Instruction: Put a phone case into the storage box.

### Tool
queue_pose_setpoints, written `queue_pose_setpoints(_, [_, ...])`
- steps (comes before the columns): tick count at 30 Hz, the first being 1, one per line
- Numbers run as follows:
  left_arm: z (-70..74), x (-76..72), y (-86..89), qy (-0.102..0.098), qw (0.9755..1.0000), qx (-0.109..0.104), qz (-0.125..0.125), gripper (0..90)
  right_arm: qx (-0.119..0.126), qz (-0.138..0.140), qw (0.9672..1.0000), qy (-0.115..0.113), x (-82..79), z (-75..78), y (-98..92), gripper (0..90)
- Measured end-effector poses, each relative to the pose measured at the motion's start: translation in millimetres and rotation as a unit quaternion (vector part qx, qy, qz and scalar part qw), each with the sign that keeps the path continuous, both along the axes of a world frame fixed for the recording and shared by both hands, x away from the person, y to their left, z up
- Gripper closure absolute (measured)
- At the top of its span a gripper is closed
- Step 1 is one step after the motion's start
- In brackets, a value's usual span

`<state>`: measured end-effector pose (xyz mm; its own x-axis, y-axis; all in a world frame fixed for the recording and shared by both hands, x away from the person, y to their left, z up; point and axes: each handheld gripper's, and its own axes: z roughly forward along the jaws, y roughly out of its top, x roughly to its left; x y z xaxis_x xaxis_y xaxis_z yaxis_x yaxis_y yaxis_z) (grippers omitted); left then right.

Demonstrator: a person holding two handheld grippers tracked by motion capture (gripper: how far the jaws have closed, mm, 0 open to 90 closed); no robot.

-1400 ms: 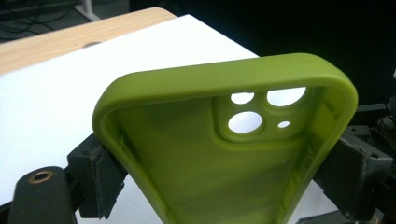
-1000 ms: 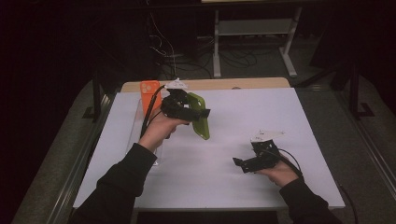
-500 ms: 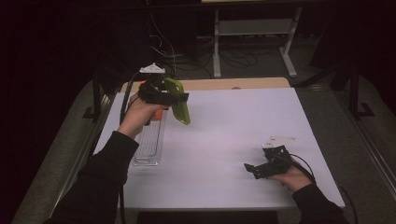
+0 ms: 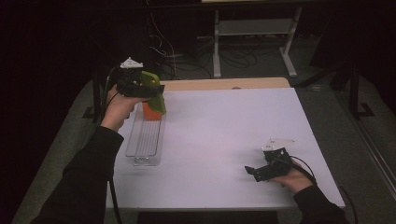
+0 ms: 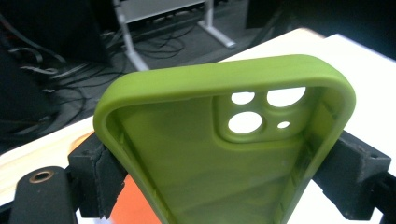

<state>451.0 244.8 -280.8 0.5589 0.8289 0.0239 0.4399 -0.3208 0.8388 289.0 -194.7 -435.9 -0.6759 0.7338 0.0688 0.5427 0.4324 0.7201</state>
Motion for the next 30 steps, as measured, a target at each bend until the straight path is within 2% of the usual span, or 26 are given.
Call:
queue_pose_setpoints(7, [-19.3, 16.5, 10.1, 0.021, 0.9991, 0.016, 0.034, 13.4, -0.002, -0.001, 1.0000, 0.000, -0.2, 0.0, -0.5, 0.3])
queue_pose_setpoints(11, [-30.1, 24.1, 11.6, 0.036, 0.9976, 0.031, 0.050, 13.3, 0.001, -0.002, 1.0000, 0.005, -0.5, 0.5, -1.3, 0.3])
queue_pose_setpoints(16, [-45.5, 30.2, 14.0, 0.056, 0.9955, 0.040, 0.065, 13.3, 0.003, -0.002, 1.0000, 0.002, -0.5, 0.9, -1.9, 0.3])
queue_pose_setpoints(20, [-58.3, 34.0, 15.5, 0.075, 0.9929, 0.052, 0.076, 13.3, 0.004, -0.002, 1.0000, -0.002, -0.2, 1.1, -3.1, 0.3])
queue_pose_setpoints(30, [-73.2, 37.6, 17.7, 0.084, 0.9893, 0.055, 0.106, 13.2, 0.003, -0.001, 1.0000, -0.005, 0.4, 1.2, -3.3, 0.3])
